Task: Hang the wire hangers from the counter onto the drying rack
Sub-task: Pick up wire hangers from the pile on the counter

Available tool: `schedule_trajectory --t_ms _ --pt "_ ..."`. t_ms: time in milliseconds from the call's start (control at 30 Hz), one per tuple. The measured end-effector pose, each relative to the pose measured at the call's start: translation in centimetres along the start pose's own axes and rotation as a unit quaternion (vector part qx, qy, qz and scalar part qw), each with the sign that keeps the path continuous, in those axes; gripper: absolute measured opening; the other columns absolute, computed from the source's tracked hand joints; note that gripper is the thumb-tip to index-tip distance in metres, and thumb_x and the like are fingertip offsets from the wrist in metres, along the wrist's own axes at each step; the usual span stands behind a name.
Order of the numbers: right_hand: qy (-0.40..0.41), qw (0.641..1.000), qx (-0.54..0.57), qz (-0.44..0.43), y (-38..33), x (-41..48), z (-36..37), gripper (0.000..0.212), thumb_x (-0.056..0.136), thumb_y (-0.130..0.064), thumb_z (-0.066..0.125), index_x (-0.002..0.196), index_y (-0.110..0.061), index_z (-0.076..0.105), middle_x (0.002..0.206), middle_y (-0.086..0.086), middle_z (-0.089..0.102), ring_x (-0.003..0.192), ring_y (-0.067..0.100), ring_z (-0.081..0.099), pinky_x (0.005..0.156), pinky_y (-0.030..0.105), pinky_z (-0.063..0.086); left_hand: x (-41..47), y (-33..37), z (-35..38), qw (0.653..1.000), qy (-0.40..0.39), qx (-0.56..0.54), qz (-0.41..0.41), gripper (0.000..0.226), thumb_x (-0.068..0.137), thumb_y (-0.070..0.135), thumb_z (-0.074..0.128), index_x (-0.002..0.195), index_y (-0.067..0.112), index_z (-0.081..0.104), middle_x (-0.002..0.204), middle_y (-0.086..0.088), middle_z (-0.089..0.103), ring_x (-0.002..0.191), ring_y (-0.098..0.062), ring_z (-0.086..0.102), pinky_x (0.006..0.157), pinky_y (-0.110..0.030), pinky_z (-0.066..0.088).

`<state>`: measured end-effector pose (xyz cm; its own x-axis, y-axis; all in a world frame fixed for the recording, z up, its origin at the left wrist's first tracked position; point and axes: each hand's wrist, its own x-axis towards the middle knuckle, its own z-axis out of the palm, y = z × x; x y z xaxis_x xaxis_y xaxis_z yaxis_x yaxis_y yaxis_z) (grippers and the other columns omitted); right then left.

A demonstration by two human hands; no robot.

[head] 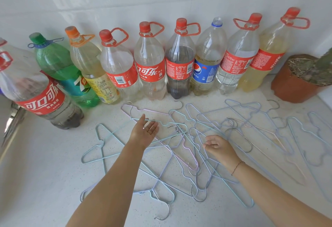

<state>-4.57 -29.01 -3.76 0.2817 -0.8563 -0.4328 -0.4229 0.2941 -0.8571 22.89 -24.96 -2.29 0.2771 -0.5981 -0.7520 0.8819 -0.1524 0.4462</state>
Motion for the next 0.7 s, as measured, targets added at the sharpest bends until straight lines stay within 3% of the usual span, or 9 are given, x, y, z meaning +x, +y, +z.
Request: schedule_trajectory --t_ms 100,333,467,600,700 --pt "-0.007 1.0 0.001 -0.005 -0.1 -0.4 -0.3 0.029 0.081 -0.012 0.068 0.108 -0.01 0.058 0.101 0.007 0.061 0.095 0.017 0.058 0.074 0.014 0.042 -1.0 0.3 0.0 1.0 -0.003 0.004 0.022 0.023 0.092 0.033 0.057 0.094 0.01 0.057 0.095 -0.013 0.06 0.089 -0.025 0.06 0.09 -0.037 0.046" --pt "-0.026 0.999 0.0 -0.021 0.1 -1.1 -2.2 0.028 0.079 -0.011 0.07 0.105 -0.011 0.06 0.102 0.009 0.062 0.094 0.019 0.059 0.083 0.024 0.042 -4.5 0.6 -0.4 0.996 -0.002 -0.018 0.089 0.022 0.094 0.031 0.051 0.095 0.009 0.054 0.1 -0.014 0.064 0.093 -0.026 0.063 0.091 -0.037 0.046" --pt "-0.063 0.997 -0.045 -0.028 0.9 -1.4 -3.6 0.025 0.079 -0.012 0.071 0.101 -0.012 0.06 0.094 0.004 0.061 0.089 0.017 0.058 0.075 0.02 0.044 -7.1 -0.4 -0.4 0.992 0.008 -0.011 0.124 0.019 0.094 0.03 0.051 0.095 0.011 0.054 0.099 -0.013 0.064 0.089 -0.028 0.062 0.092 -0.039 0.048" --pt "-0.127 0.984 -0.116 -0.039 2.1 -2.2 -4.6 0.015 0.079 -0.011 0.07 0.092 -0.013 0.063 0.083 -0.002 0.061 0.085 0.013 0.057 0.067 0.01 0.041 -10.0 -2.0 -0.6 0.985 0.037 -0.014 0.165 0.028 0.097 0.028 0.046 0.111 0.005 0.05 0.102 -0.011 0.061 0.092 -0.023 0.06 0.099 -0.036 0.043" --pt "-0.178 0.97 -0.16 -0.052 3.3 -3.1 -5.0 0.017 0.076 -0.01 0.071 0.091 -0.014 0.063 0.078 -0.006 0.059 0.082 0.012 0.056 0.067 0.011 0.041 -12.1 -3.2 -1.1 0.98 0.066 -0.026 0.185 0.019 0.096 0.026 0.047 0.096 0.007 0.048 0.101 -0.012 0.06 0.091 -0.025 0.06 0.1 -0.038 0.043"
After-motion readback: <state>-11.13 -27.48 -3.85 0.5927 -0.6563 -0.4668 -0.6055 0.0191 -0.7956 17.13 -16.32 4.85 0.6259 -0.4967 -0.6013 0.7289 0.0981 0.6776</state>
